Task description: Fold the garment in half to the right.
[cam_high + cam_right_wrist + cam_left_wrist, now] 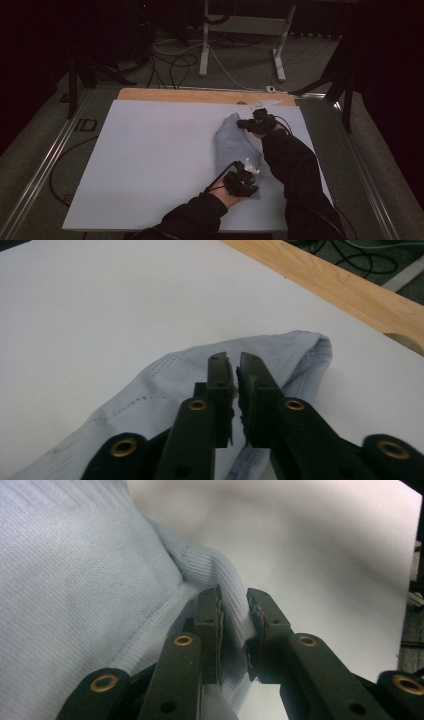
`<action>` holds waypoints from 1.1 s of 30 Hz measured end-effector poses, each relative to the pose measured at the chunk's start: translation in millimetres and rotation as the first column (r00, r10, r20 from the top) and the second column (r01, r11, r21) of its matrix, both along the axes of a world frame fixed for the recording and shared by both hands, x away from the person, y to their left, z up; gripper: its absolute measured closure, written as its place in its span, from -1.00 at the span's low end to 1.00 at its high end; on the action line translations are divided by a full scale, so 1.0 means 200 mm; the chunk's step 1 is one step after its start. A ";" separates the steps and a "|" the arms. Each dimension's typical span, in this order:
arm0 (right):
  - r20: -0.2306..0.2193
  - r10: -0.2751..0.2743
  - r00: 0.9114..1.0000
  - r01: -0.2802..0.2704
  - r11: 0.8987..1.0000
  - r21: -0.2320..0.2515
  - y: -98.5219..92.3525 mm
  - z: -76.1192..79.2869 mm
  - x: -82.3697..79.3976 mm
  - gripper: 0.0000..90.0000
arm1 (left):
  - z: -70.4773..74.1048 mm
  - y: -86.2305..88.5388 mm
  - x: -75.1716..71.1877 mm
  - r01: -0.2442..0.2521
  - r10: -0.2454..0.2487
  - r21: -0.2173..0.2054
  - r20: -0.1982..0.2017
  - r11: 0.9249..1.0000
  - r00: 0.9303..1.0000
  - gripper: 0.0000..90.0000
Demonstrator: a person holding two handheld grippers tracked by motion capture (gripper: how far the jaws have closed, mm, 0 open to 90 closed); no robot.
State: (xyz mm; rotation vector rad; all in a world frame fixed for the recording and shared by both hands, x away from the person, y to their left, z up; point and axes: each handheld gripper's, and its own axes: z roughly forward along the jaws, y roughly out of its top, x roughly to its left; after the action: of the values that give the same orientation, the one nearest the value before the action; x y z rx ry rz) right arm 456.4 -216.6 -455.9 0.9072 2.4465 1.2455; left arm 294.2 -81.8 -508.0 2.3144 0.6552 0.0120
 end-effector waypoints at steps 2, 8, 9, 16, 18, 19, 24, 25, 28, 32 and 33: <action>0.010 -0.009 1.000 0.009 1.000 0.020 -0.03 0.00 -0.04 0.54 | 0.00 -0.01 -0.01 0.009 -0.009 0.005 0.004 1.000 1.000 0.68; 0.026 -0.049 0.998 0.047 0.997 0.061 -0.09 0.02 -0.10 -0.09 | 0.02 -0.04 -0.05 0.054 -0.054 0.012 -0.005 0.998 0.999 0.53; 0.028 -0.056 0.998 0.054 0.997 0.059 -0.09 0.02 -0.11 -0.15 | 0.02 -0.05 -0.06 0.069 -0.069 0.015 -0.014 0.997 0.998 0.52; 0.039 -0.085 0.996 0.082 0.995 0.056 -0.11 0.05 -0.15 -0.46 | 0.00 -0.07 -0.06 0.097 -0.095 0.034 -0.048 0.995 0.994 0.45; 0.031 -0.083 0.996 0.080 0.994 0.074 -0.11 0.06 -0.16 -0.56 | 0.01 -0.06 -0.07 0.104 -0.103 0.028 -0.048 0.994 0.994 0.42; 0.030 -0.072 0.997 0.070 0.994 0.081 -0.11 0.06 -0.16 -0.61 | 0.01 -0.06 -0.07 0.116 -0.114 0.026 -0.048 0.993 0.992 0.39; 0.040 -0.040 0.998 0.035 0.994 0.104 -0.09 0.05 -0.18 -0.75 | 0.06 -0.04 -0.09 0.117 -0.116 0.002 -0.025 0.993 0.993 0.14; 0.036 -0.044 0.998 0.040 0.994 0.104 -0.09 0.04 -0.18 -0.76 | 0.09 -0.02 -0.10 0.115 -0.115 -0.023 -0.006 0.993 0.993 0.07; 0.034 -0.042 0.999 0.037 0.992 0.118 -0.08 0.03 -0.18 -0.78 | 0.13 0.03 -0.09 0.117 -0.116 -0.053 0.021 0.992 0.993 -0.08; 0.045 -0.044 0.998 0.039 0.993 0.113 -0.08 0.03 -0.19 -0.78 | 0.17 0.08 -0.07 0.117 -0.114 -0.071 0.047 0.991 0.992 -0.31; 0.055 -0.049 0.997 0.043 0.992 0.115 -0.08 0.03 -0.20 -0.78 | 0.18 0.12 -0.05 0.134 -0.131 -0.098 0.041 0.986 0.991 -0.42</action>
State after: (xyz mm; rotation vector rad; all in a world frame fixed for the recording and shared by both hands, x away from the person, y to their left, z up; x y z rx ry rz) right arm 417.0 -232.1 -450.2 0.9376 2.3170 1.3869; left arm 283.8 -58.2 -471.9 2.2509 0.4727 -0.0419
